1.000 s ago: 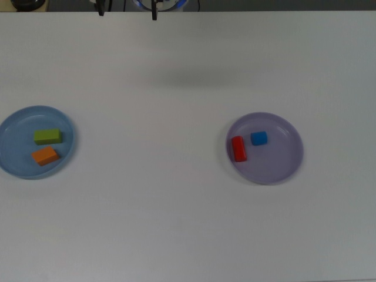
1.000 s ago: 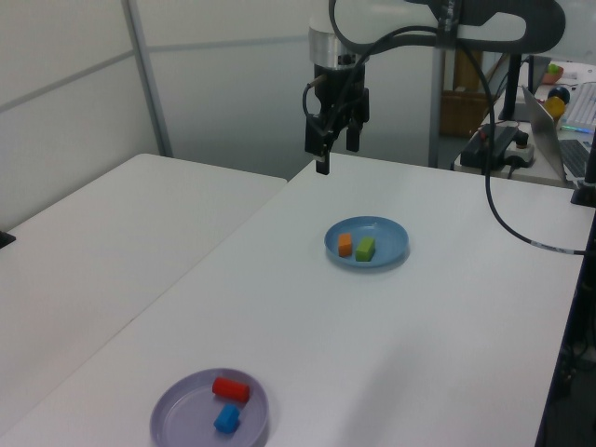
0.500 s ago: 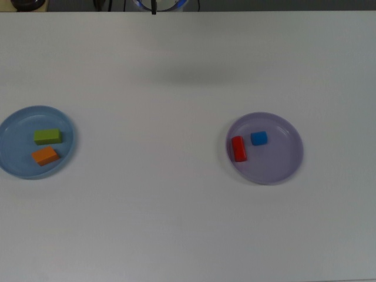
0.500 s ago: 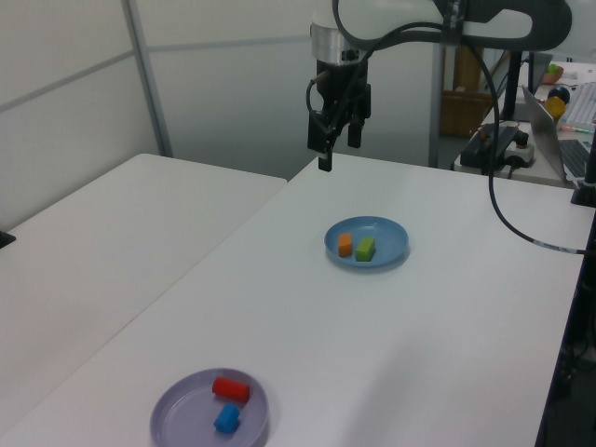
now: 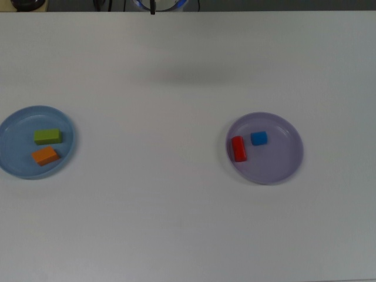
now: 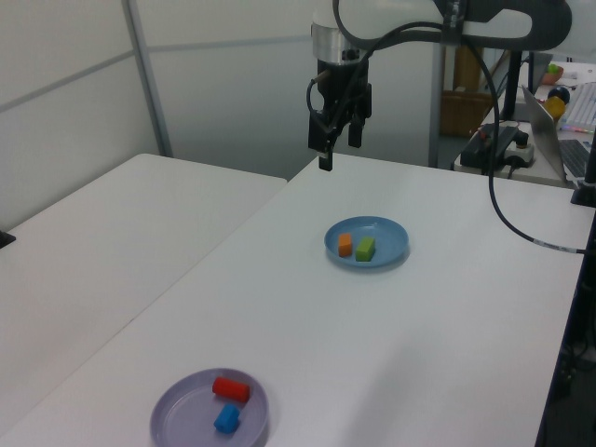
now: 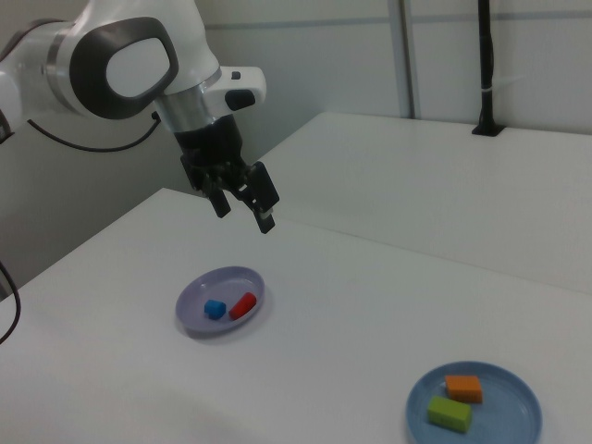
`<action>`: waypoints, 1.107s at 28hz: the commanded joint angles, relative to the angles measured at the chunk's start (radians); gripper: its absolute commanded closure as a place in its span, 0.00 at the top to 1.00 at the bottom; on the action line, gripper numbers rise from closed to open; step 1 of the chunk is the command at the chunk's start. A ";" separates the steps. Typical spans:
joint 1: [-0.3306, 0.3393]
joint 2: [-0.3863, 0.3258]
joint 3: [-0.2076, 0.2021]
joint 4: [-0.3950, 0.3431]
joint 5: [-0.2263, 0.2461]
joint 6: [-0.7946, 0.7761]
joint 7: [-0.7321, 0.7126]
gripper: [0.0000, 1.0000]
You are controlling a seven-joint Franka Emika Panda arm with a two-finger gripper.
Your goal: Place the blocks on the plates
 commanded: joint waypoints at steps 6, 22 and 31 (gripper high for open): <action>0.000 -0.005 0.007 0.006 -0.013 -0.069 -0.020 1.00; 0.004 0.000 0.012 0.012 -0.003 -0.074 -0.013 1.00; 0.001 0.001 0.003 0.014 0.010 -0.072 -0.010 1.00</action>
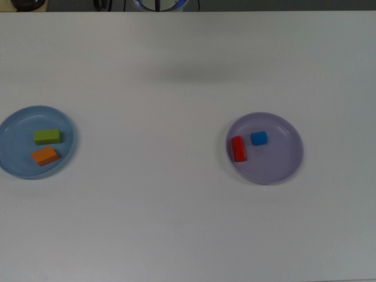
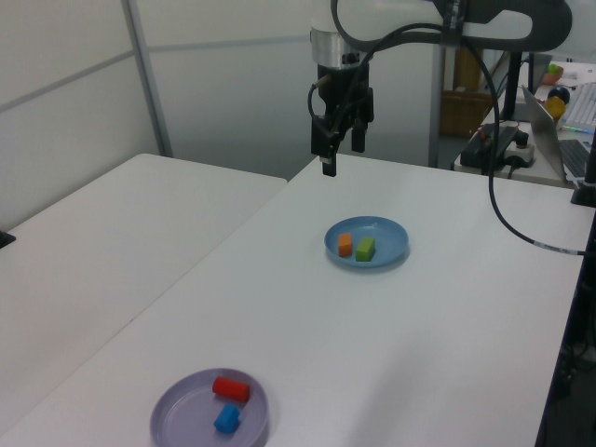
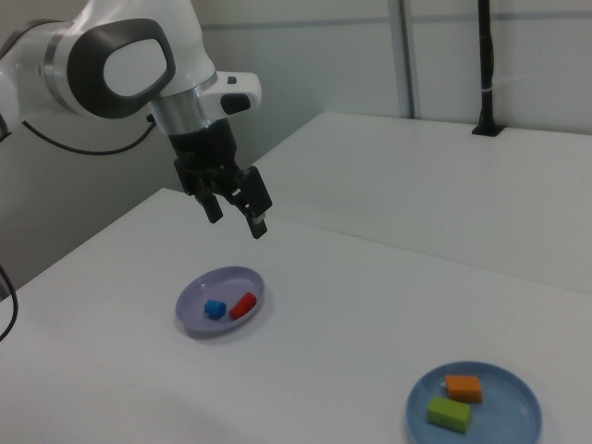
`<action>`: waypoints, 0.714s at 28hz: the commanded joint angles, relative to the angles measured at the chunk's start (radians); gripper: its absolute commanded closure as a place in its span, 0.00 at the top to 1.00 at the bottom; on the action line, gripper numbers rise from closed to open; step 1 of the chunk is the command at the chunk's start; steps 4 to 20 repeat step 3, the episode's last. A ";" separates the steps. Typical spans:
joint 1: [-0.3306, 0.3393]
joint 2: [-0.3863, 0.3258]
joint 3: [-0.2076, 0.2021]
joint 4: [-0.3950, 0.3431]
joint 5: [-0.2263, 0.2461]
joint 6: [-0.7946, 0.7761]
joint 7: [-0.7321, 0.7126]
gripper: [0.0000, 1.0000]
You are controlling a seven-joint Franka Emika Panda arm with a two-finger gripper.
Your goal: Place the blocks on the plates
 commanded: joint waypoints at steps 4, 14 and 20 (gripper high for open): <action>-0.001 0.001 -0.012 0.014 0.022 -0.032 0.001 1.00; -0.001 0.001 -0.012 0.014 0.022 -0.032 0.001 1.00; -0.001 0.001 -0.012 0.014 0.022 -0.032 0.001 1.00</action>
